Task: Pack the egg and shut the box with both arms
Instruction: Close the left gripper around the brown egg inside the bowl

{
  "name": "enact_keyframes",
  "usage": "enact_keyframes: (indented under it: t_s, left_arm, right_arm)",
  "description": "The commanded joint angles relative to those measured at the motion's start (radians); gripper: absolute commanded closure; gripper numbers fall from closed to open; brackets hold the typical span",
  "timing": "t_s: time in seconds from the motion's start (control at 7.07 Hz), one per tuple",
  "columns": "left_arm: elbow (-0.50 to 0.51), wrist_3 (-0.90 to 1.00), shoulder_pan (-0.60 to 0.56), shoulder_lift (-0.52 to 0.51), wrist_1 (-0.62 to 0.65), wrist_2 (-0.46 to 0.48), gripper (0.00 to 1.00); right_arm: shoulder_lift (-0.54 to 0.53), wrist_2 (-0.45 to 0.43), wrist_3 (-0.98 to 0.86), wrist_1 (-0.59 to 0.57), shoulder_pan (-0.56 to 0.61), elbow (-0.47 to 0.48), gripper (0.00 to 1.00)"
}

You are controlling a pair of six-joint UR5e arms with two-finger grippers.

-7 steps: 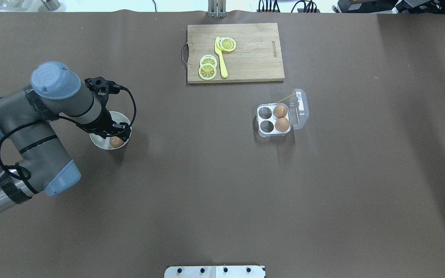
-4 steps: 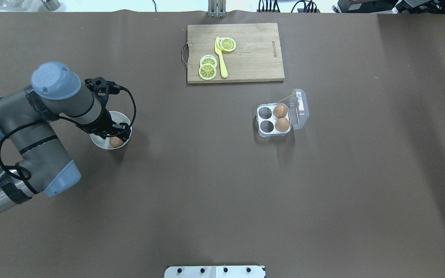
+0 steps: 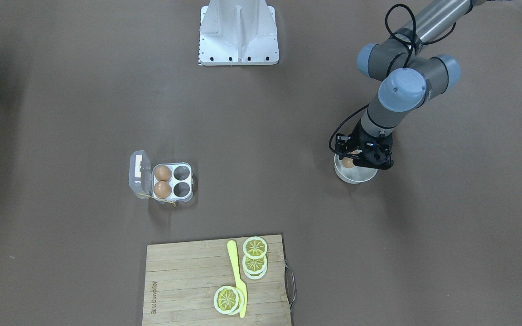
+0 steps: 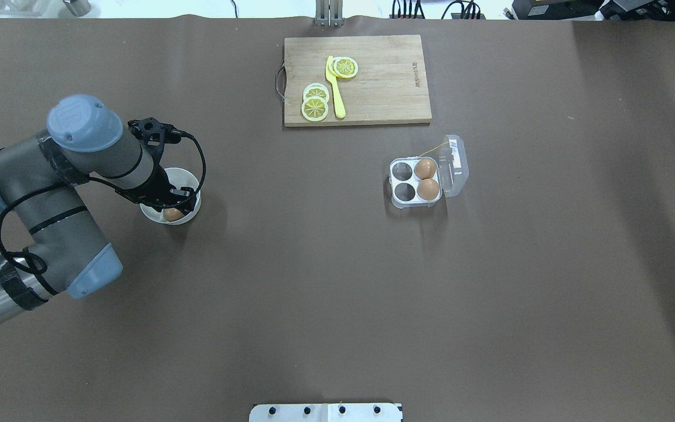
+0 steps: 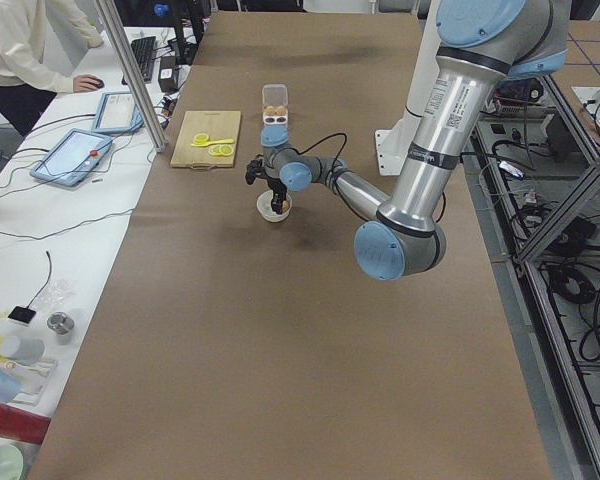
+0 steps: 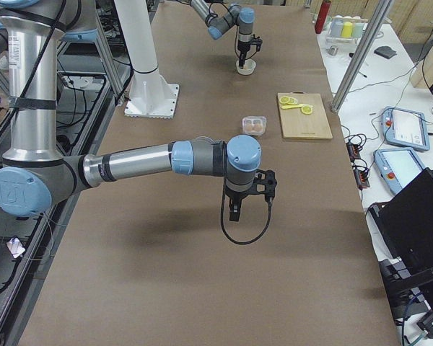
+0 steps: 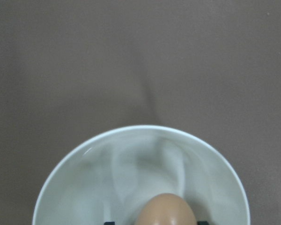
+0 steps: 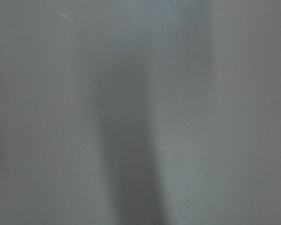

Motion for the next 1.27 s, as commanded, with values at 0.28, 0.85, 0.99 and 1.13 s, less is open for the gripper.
enact_keyframes:
  t_s: [0.28, 0.85, 0.99, 1.13]
  left_arm:
    - [0.009, 0.0, 0.009, -0.001, 0.0, 0.003, 0.36]
    - [0.009, 0.0, 0.009, -0.006, -0.001, 0.002, 0.36]
    - [0.011, 0.001, 0.009, -0.009, -0.001, 0.002, 0.36]
    - [0.011, 0.0, 0.009, -0.01, -0.001, 0.0, 0.36]
  right_arm:
    - [0.0, -0.001, 0.0, -0.002, 0.0, 0.0, 0.0]
    - [0.0, 0.0, 0.0, -0.002, 0.0, 0.0, 0.0]
    - [0.0, 0.0, 0.0, -0.002, 0.0, 0.0, 0.0]
    - [0.0, 0.0, 0.0, -0.002, 0.0, 0.0, 0.0]
